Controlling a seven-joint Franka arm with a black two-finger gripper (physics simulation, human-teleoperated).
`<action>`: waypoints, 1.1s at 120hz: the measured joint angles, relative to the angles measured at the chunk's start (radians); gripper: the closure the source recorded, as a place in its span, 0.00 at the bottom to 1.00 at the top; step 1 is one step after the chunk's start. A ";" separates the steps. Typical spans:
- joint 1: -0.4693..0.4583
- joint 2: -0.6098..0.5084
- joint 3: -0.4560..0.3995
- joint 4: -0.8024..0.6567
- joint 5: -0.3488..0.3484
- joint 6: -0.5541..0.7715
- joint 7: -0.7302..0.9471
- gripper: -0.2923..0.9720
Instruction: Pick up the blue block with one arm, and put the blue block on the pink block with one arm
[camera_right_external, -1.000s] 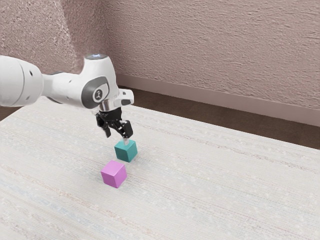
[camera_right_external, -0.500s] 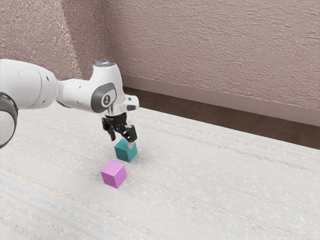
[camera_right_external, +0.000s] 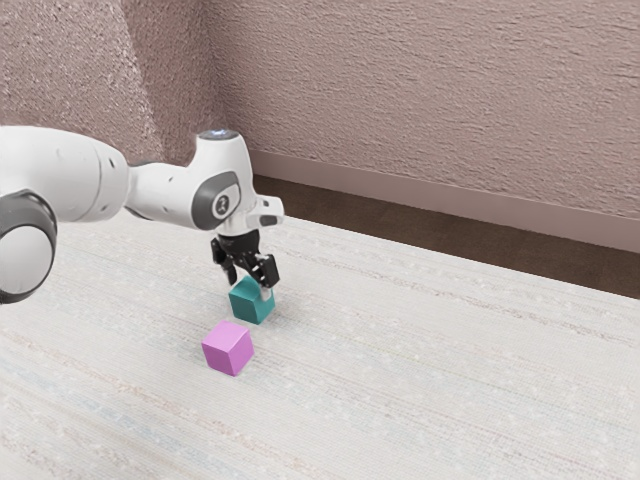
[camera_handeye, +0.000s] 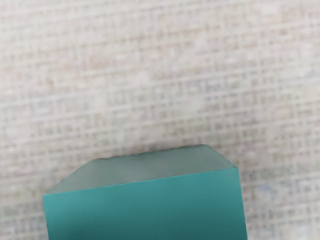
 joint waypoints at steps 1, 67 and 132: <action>0.000 0.002 0.000 0.003 0.000 0.000 0.000 0.23; 0.008 0.052 -0.001 0.042 0.004 -0.012 0.008 0.23; 0.011 0.065 -0.002 0.044 -0.004 -0.013 0.008 0.42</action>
